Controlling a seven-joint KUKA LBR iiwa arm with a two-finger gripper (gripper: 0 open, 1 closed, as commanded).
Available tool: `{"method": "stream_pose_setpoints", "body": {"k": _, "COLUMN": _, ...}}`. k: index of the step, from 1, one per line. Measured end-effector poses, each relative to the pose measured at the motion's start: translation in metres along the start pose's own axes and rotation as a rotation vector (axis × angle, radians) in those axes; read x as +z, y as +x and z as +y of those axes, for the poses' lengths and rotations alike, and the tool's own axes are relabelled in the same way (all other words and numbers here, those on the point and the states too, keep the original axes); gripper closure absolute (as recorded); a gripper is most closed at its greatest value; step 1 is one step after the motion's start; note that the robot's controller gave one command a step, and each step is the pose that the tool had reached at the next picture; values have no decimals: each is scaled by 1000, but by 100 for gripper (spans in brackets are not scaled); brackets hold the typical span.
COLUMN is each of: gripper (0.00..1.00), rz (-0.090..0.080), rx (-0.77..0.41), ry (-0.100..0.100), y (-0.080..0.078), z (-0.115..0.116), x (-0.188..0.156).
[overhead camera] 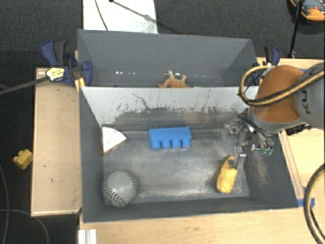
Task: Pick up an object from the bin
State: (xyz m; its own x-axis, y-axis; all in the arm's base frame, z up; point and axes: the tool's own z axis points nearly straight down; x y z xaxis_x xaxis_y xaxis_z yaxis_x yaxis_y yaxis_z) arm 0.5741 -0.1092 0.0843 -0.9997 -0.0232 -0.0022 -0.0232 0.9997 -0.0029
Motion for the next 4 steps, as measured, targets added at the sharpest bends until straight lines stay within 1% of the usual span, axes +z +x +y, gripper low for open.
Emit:
{"method": "stream_pose_setpoints", "body": {"k": 1, "gripper": 0, "rz": -8, "rx": -32, "ry": -3, "y": 32, "z": -2, "x": 6}}
{"method": "stream_pose_setpoints", "body": {"k": 2, "gripper": 0, "rz": -8, "rx": -199, "ry": 0, "y": 74, "z": -22, "x": 10}}
{"method": "stream_pose_setpoints", "body": {"k": 3, "gripper": 100, "rz": -2, "rx": -269, "ry": -1, "y": 92, "z": -20, "x": 12}}
{"method": "stream_pose_setpoints", "body": {"k": 4, "gripper": 100, "rz": -3, "rx": -295, "ry": -1, "y": 85, "z": -17, "x": 13}}
